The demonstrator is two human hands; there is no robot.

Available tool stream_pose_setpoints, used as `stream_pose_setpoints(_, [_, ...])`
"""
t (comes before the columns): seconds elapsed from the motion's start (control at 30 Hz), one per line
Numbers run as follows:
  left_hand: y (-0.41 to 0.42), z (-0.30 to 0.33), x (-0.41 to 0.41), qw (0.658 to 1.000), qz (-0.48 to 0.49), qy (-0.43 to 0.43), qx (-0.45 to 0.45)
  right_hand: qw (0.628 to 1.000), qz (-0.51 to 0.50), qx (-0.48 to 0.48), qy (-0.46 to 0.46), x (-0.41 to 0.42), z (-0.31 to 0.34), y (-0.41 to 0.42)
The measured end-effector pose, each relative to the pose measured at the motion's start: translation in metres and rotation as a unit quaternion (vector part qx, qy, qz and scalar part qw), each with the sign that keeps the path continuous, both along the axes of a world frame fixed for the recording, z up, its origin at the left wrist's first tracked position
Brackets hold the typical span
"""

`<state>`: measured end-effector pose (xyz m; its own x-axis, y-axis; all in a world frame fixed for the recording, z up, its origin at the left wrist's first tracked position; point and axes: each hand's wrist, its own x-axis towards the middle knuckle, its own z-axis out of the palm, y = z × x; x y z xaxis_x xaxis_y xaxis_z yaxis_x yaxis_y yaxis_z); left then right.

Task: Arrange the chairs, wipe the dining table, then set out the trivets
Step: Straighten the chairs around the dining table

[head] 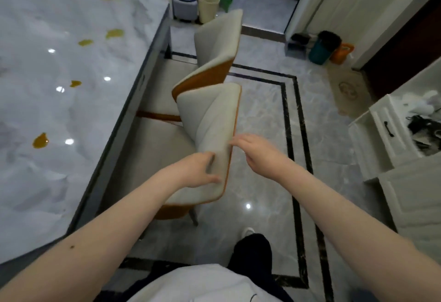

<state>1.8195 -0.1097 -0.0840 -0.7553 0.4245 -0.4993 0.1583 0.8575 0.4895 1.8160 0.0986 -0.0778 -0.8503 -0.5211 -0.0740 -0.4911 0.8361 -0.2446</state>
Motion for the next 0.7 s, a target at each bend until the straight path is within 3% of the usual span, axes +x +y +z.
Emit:
stream_pose_setpoints(0.2, [0.046,0.0,-0.018,0.987,0.147,-0.058,-0.017,0.981,0.194,0.004,0.007,-0.074,0.001,0.031])
stream_pose_setpoints(0.37, [0.071,-0.003,-0.016,0.965,0.24,-0.09,-0.051,0.955,0.294,0.038,-0.005,-0.12,0.002,0.031])
stream_pose_setpoints(0.53, [0.078,-0.011,-0.022,0.952,0.27,-0.114,-0.091,0.927,0.365,0.085,-0.012,-0.154,-0.011,0.02])
stream_pose_setpoints(0.7, [0.071,-0.008,-0.038,0.943,0.244,-0.198,-0.111,0.908,0.402,0.115,-0.039,-0.18,-0.02,0.005])
